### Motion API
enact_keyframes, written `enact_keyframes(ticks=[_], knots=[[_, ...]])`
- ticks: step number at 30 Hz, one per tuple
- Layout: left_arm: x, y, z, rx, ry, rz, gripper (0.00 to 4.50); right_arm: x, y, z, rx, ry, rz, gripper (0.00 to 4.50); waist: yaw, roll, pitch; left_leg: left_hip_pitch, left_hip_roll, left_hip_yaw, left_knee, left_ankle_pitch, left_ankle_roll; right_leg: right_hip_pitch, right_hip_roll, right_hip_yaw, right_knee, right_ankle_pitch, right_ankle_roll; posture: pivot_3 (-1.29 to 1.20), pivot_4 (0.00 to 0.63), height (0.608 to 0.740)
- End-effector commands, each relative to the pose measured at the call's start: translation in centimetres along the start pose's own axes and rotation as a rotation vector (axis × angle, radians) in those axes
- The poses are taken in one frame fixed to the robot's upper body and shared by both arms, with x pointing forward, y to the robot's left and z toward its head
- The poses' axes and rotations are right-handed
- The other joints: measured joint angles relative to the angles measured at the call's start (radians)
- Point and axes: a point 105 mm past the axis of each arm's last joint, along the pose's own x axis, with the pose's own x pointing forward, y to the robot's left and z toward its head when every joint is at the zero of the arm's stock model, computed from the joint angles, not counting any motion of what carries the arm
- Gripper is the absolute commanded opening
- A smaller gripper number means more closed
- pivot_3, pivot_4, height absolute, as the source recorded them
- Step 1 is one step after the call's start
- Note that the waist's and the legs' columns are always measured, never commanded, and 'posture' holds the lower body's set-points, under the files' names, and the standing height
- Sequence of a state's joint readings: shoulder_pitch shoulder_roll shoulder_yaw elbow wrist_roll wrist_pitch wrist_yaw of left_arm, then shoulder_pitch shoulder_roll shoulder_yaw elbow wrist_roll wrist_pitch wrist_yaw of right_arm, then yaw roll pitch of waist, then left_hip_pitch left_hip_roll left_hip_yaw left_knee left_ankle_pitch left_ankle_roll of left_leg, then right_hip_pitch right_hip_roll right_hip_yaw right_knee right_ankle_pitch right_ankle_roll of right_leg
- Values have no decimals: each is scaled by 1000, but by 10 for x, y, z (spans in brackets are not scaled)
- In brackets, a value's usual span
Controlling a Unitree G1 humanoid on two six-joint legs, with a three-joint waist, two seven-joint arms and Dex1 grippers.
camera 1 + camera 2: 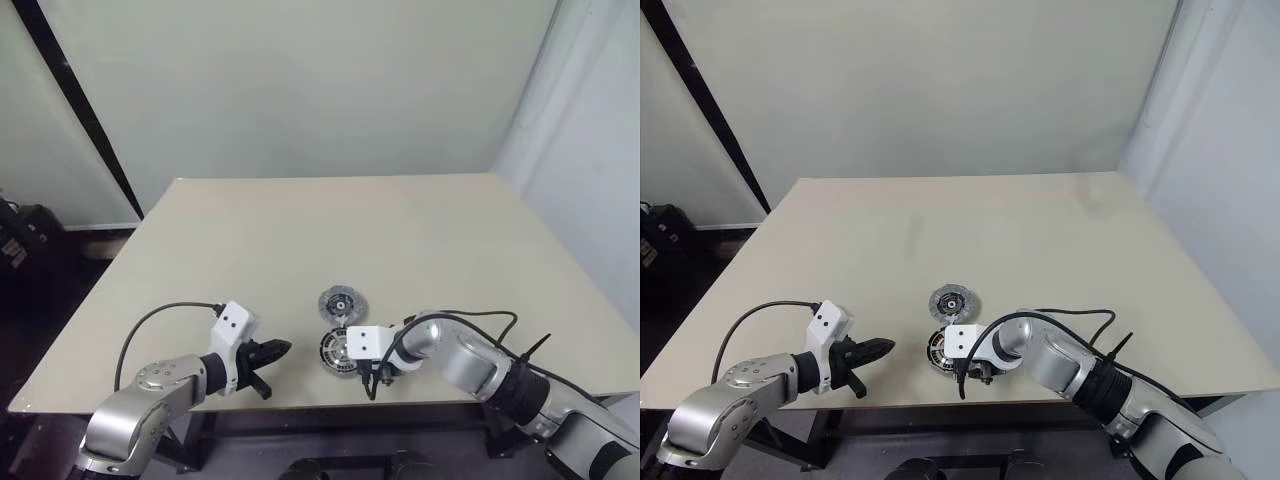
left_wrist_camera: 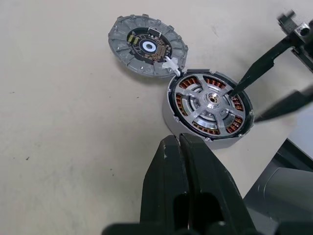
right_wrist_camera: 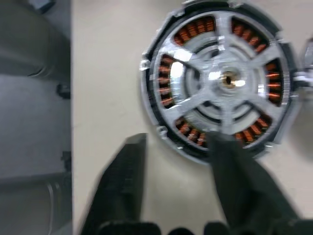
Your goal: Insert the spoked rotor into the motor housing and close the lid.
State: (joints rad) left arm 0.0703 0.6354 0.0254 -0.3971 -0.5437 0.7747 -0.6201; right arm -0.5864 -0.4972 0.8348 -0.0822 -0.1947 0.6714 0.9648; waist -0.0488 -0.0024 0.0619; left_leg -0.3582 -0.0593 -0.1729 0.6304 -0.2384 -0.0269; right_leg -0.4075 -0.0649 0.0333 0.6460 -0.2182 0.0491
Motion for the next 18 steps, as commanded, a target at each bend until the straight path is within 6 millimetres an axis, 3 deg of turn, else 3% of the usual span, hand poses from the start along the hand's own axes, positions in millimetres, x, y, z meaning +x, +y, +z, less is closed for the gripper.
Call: enact_keyframes(ticks=[1, 4, 18], knots=[[-3, 0, 9, 40, -21, 9, 0, 0, 2, 5, 36, -22, 6, 759, -1, 0, 0, 0, 0, 0, 0, 0, 0, 0, 0, 0, 0, 0, 0, 0, 0, 740], [-3, 0, 9, 41, -19, 10, 0, -1, 6, 15, 81, -54, 22, 34, 2, 1, 0, 1, 1, 0, 0, 0, 0, 0, 0, 0, 1, 0, 0, 0, 0, 740], [-2, 5, 10, 40, -35, 40, 0, 12, 18, 66, 410, -194, 137, 34, -1, 0, -1, 1, 1, -1, -2, -1, -1, -2, 2, 0, 2, 2, -2, 0, 0, 740]])
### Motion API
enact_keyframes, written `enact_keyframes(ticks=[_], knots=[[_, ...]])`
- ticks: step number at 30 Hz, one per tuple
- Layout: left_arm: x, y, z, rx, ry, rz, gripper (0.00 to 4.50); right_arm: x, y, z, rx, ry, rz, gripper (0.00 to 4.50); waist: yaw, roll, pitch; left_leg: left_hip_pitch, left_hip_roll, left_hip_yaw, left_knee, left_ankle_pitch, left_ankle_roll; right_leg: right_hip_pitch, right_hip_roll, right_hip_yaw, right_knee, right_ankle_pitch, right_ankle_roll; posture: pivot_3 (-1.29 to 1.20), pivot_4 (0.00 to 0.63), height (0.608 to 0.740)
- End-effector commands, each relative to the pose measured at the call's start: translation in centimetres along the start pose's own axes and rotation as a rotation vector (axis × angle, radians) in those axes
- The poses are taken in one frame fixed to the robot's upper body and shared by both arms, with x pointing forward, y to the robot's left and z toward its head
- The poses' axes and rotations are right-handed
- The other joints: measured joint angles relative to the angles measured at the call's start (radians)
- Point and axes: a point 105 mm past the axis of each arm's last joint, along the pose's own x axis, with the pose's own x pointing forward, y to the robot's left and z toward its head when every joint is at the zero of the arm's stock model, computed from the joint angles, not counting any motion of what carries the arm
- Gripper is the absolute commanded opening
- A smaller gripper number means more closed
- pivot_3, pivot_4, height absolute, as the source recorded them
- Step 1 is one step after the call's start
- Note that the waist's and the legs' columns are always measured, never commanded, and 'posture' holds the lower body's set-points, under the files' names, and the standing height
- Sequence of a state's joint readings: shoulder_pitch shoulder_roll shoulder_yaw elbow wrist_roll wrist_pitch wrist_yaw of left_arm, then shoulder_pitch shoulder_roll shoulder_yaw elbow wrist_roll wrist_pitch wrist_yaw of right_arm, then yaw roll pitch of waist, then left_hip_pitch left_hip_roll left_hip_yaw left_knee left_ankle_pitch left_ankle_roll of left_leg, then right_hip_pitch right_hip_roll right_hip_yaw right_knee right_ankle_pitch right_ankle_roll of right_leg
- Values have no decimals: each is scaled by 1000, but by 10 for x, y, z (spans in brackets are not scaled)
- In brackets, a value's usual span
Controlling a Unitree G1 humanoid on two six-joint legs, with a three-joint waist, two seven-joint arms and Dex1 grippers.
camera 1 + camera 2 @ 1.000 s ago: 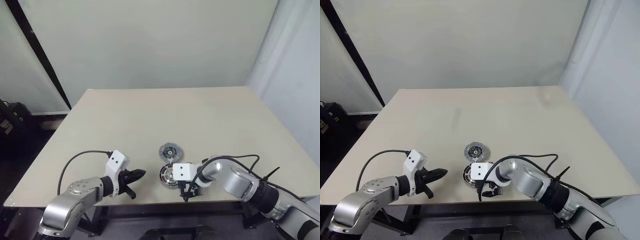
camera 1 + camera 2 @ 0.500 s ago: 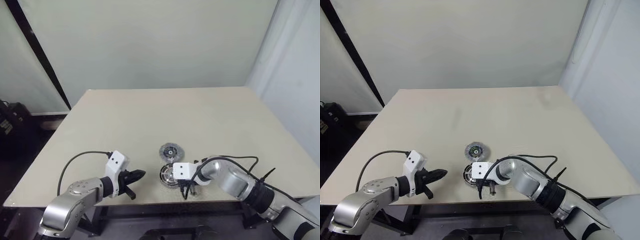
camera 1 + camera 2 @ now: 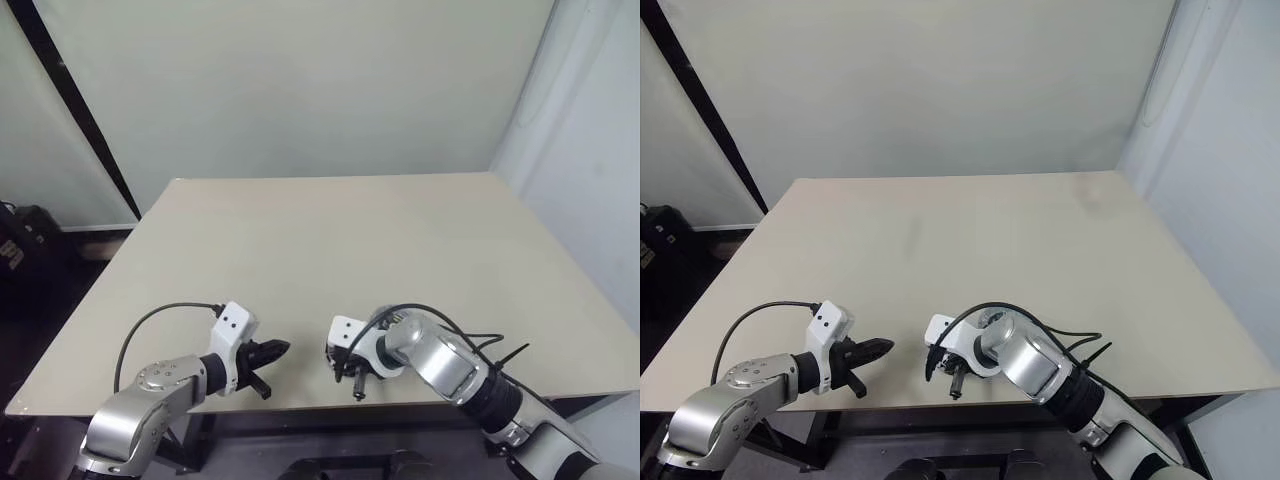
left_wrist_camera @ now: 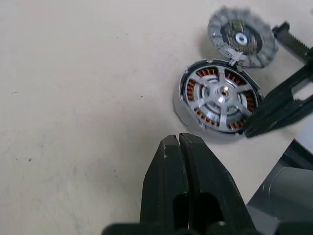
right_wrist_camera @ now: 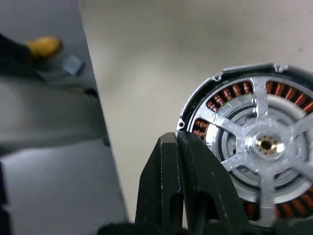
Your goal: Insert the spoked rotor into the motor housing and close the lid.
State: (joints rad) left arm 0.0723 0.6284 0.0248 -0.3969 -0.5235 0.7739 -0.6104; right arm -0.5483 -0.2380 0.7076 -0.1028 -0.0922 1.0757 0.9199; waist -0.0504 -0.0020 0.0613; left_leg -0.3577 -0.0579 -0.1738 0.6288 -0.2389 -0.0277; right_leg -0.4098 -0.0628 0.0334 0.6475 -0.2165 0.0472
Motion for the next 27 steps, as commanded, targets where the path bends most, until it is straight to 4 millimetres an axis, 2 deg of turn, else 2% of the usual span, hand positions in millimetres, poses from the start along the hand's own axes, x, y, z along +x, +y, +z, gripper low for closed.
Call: enact_keyframes(ticks=[1, 7, 11, 15, 20, 24, 25, 27], knots=[[-2, 3, 11, 34, -41, 21, 0, 1, 14, 22, 29, -71, 76, 34, 0, 0, 0, 0, 0, 0, 0, 0, 0, 0, 0, 0, 0, 0, 0, 0, 0, 740], [-2, 4, 11, 32, -43, 28, 0, 5, 15, 30, 59, -101, 64, 34, 0, 0, 0, 0, 0, 0, 1, 0, 0, 0, 0, 0, 0, 0, 0, 0, 0, 740], [-3, 4, 11, 32, -45, 32, 0, 6, 11, 30, 9, -111, 25, 34, 0, 1, 0, 0, 0, 0, 1, 0, 0, 0, 1, 0, 0, 0, 0, 0, 0, 740], [-4, 5, 10, 31, -44, 34, 0, 1, 14, 33, -43, -126, 38, 977, 0, 1, 0, 0, 0, 0, 2, 0, 0, 1, 1, 0, 0, 0, 0, 0, 0, 740], [-6, 6, 8, 29, -38, 32, 0, -15, 15, 44, -84, -181, 42, 2758, 1, 1, 0, 0, 0, 0, 2, 0, 0, 0, 1, 0, 0, 0, 0, 0, 0, 740], [-12, 5, 5, 25, -34, 6, 0, -35, 5, 52, -51, -268, -32, 4147, 1, 1, 0, 0, 0, 0, 2, 0, 0, 0, 1, 0, 0, 0, 0, 0, 0, 740], [-14, 4, 3, 23, -34, -4, 0, -39, 1, 52, -38, -282, -53, 4425, 1, 1, 0, 0, 0, 0, 2, 0, 0, 0, 1, 0, 0, 0, 0, 0, 0, 740], [-19, 3, -4, 15, -36, -37, 0, -51, -12, 49, 15, -313, -121, 4490, 1, 1, 0, 0, 0, 0, 2, 0, 0, 0, 0, 0, 0, 0, 0, 0, 0, 740]])
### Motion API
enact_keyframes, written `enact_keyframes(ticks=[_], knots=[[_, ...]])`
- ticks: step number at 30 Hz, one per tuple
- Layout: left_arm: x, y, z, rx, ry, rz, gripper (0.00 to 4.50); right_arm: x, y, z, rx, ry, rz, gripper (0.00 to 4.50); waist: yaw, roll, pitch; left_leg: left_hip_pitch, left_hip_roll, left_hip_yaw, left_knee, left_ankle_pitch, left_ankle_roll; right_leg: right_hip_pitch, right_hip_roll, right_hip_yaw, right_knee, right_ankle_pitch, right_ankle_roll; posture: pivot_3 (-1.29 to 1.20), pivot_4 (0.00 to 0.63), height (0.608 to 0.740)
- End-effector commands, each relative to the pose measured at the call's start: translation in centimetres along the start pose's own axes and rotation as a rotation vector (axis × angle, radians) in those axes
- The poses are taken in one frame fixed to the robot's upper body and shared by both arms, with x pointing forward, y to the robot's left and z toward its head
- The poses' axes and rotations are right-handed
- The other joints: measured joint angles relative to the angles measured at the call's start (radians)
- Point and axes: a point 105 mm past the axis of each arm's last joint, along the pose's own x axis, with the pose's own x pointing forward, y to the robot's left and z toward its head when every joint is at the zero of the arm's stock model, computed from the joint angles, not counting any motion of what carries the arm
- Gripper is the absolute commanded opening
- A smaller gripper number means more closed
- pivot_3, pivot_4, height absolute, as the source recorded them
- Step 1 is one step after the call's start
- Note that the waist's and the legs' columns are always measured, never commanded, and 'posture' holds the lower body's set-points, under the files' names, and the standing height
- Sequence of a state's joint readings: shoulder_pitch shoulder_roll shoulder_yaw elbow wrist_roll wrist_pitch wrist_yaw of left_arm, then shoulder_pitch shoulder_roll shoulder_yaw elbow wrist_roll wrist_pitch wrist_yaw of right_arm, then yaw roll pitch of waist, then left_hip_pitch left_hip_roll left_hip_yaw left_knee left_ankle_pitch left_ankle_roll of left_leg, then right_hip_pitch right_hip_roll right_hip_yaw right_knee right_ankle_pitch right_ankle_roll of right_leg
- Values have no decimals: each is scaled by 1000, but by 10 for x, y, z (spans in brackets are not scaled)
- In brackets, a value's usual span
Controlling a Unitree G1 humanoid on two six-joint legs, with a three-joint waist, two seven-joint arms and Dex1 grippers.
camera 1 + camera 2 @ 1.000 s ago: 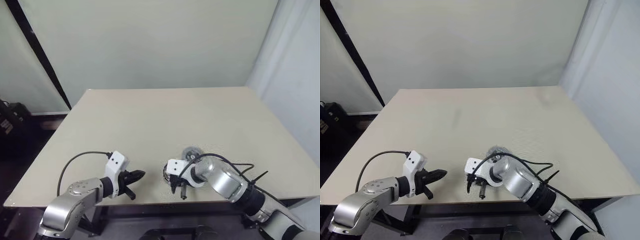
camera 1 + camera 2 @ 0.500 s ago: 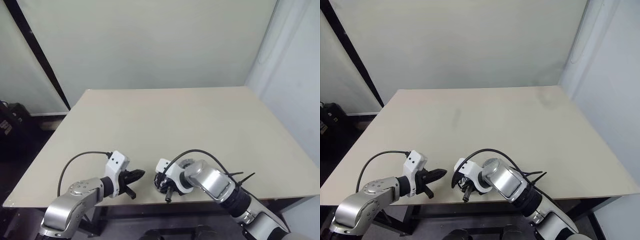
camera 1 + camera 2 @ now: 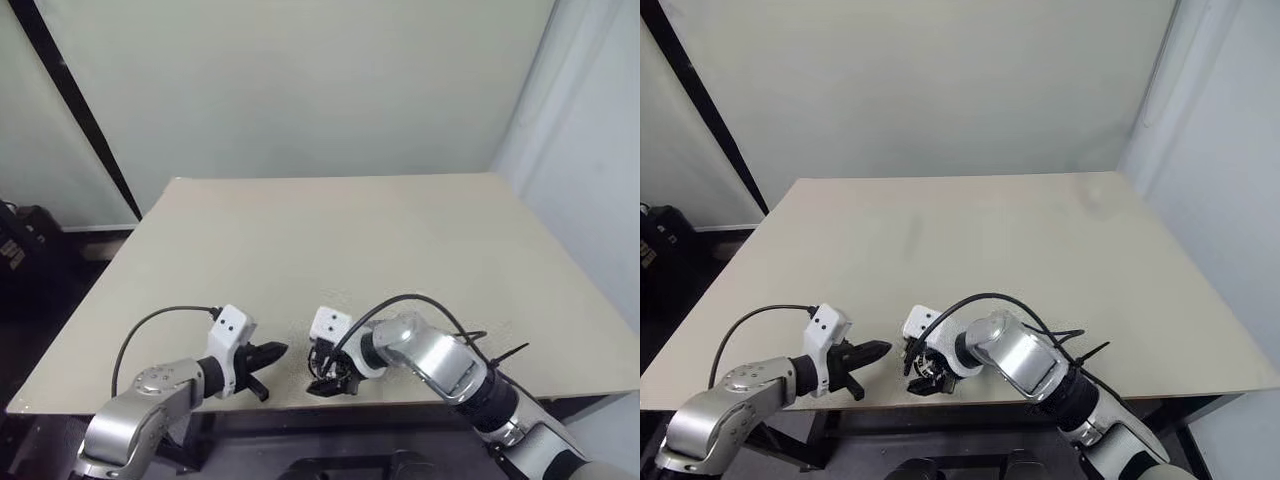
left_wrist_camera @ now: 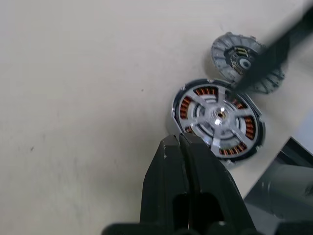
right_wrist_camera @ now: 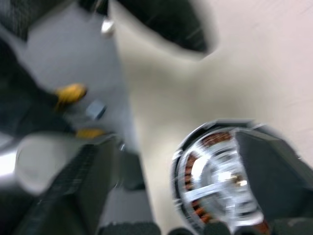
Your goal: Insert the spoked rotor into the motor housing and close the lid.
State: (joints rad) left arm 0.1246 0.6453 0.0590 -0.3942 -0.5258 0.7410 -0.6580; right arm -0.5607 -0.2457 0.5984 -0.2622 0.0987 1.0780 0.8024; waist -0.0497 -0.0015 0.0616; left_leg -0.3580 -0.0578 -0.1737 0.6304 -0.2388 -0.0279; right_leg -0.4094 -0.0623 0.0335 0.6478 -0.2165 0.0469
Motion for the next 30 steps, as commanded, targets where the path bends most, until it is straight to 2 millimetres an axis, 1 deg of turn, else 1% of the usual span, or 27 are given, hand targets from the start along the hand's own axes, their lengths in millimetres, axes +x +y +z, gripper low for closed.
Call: enact_keyframes(ticks=[1, 4, 6, 8, 10, 12, 15, 18, 23, 26, 30], knots=[[-12, -1, 0, 21, -45, -47, 0, -27, -23, 9, 43, -88, -139, 4490, 0, 0, 0, 0, 0, 0, 0, 0, 0, 0, 0, 0, 0, 0, 0, 0, 0, 740], [-19, -3, -11, 4, -72, -90, 0, -47, -48, -3, 119, -95, -281, 4490, 1, 1, 0, -1, 0, 1, 0, 0, 0, 0, -1, 0, -1, -1, -1, 0, 0, 740], [-21, -3, -18, -11, -80, -102, 0, -60, -64, -19, 151, -62, -377, 4490, 3, 1, 0, -1, -1, 1, 0, 0, 0, 0, -2, 0, -1, -1, -2, 0, 0, 740], [-22, -5, -23, -5, -78, -121, 0, -72, -77, -39, 135, 4, -463, 4490, 4, 1, 0, -1, -1, 1, 0, 0, 0, 0, -2, 0, -1, -1, -2, 0, 0, 740], [-21, -5, -26, 3, -75, -129, 0, -78, -83, -52, 131, 44, -505, 4490, 3, 1, 0, -1, -1, 1, 0, 0, 0, 0, -3, 0, -1, -2, -2, 0, 0, 740], [-20, -5, -23, 2, -101, -134, 0, -84, -89, -68, 102, 103, -542, 4490, 1, 1, 1, -1, -1, 2, 0, 0, 0, 0, -3, 0, -2, -2, -2, 0, 0, 740], [-18, -5, -21, 20, -138, -145, 0, -88, -96, -84, 49, 167, -579, 4490, 0, 1, 1, -1, -1, 3, 0, 0, 0, 0, -3, 0, -2, -2, -2, 0, 0, 740], [-16, -4, -17, 30, -219, -147, 0, -88, -101, -99, 32, 196, -602, 4490, 1, 2, 0, -1, 0, 3, 0, 0, 1, 0, -3, 0, -2, -1, -2, 0, 0, 740], [-16, 2, -29, 26, -246, -122, 0, -89, -102, -120, 37, 240, -633, 4490, 2, 1, 0, -1, -1, 3, 0, 0, 1, 1, -3, 0, -2, -1, -2, 0, 0, 740], [-16, 4, -33, 37, -250, -115, 0, -90, -103, -127, 38, 254, -646, 4490, 2, 1, 1, -1, -1, 3, 0, 0, 1, 1, -3, 0, -2, -1, -2, 0, 0, 740], [-16, 7, -41, 47, -242, -108, 0, -93, -106, -127, 43, 241, -677, 4490, 1, 1, 0, -1, 0, 3, 1, 0, 1, 1, -3, 0, -2, -1, -2, 0, 0, 740]])
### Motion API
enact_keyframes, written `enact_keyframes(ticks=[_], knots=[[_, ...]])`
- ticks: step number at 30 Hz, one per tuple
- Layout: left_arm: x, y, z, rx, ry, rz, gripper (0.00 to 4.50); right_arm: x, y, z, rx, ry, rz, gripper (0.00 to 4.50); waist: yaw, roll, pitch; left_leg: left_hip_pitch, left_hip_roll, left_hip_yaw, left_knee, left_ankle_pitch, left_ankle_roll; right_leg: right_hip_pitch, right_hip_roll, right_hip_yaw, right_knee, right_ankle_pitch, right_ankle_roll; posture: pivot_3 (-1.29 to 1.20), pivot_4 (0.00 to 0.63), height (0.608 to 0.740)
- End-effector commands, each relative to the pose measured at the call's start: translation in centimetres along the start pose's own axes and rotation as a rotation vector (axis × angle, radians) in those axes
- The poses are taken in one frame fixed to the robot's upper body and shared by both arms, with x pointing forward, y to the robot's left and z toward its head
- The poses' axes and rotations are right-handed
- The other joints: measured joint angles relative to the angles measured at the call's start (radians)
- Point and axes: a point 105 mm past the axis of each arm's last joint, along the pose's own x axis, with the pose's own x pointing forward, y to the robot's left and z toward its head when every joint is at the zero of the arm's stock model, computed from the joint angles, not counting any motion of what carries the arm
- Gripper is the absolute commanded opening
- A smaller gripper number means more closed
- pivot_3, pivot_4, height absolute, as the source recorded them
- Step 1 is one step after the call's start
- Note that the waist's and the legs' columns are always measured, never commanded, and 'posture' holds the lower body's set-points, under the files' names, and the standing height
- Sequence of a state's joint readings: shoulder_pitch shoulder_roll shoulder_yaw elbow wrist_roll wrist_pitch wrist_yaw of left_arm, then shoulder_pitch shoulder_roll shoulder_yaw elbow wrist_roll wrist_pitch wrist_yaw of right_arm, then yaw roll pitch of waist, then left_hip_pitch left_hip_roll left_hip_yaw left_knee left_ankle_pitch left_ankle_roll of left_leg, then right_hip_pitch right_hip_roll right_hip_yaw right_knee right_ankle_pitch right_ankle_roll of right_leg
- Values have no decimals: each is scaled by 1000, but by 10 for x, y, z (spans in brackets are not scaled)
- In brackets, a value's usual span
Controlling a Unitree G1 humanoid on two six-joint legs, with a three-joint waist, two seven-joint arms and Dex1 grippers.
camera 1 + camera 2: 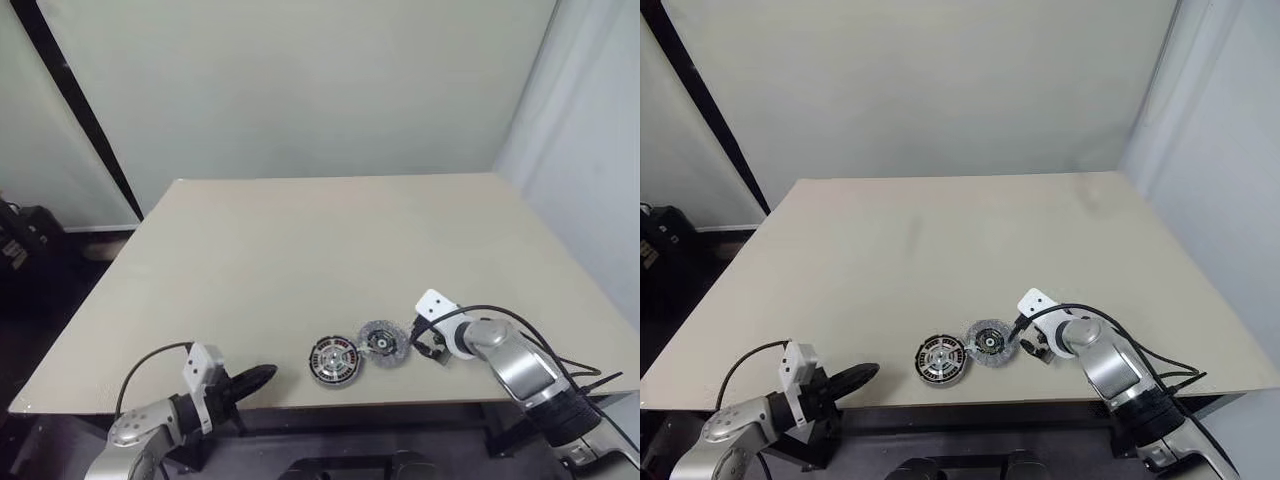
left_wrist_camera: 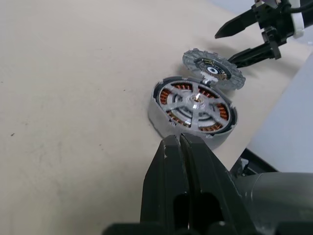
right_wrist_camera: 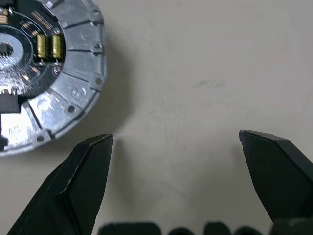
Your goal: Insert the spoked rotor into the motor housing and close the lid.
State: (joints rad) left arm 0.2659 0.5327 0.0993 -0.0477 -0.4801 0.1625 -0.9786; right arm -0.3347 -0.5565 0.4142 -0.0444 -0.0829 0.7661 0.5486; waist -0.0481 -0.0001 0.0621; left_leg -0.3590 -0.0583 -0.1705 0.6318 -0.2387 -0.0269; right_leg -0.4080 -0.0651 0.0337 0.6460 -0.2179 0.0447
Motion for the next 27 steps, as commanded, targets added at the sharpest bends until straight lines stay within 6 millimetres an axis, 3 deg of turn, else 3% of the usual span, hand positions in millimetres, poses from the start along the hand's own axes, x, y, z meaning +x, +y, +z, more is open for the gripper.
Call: enact_keyframes(ticks=[1, 5, 14, 21, 27], knots=[[-3, 4, 2, 44, -16, 5, 0, -5, -13, 9, -3, -40, -57, 4490, 0, 0, 0, 0, 0, 0, 0, 0, 0, 0, 0, 0, 0, 0, 0, 0, 0, 740], [-1, 5, -2, 49, -24, 7, 0, -3, -5, 12, 58, -69, -13, 4490, 0, 0, 0, 0, 0, 0, 0, 0, 0, 0, 0, 0, 0, 0, 0, 0, 0, 740], [6, 3, -7, 60, -25, -7, 0, -10, 17, 57, 257, -288, 120, 4490, -2, 0, 0, 1, 2, 0, 0, 0, 0, 0, 2, 0, 1, 0, 0, 0, 0, 740], [9, 3, -8, 67, -27, -17, 0, -16, 37, 79, 274, -359, 228, 4490, -1, 1, 0, 1, 4, -1, -1, 0, 0, 0, 4, 0, 1, 0, 0, 0, 0, 740], [8, 3, -10, 71, -22, -18, 0, -18, 67, 100, 278, -423, 341, 4490, -1, 1, 0, 1, 3, -1, 0, 0, 0, 0, 4, 0, 0, 0, 0, 0, 0, 740]])
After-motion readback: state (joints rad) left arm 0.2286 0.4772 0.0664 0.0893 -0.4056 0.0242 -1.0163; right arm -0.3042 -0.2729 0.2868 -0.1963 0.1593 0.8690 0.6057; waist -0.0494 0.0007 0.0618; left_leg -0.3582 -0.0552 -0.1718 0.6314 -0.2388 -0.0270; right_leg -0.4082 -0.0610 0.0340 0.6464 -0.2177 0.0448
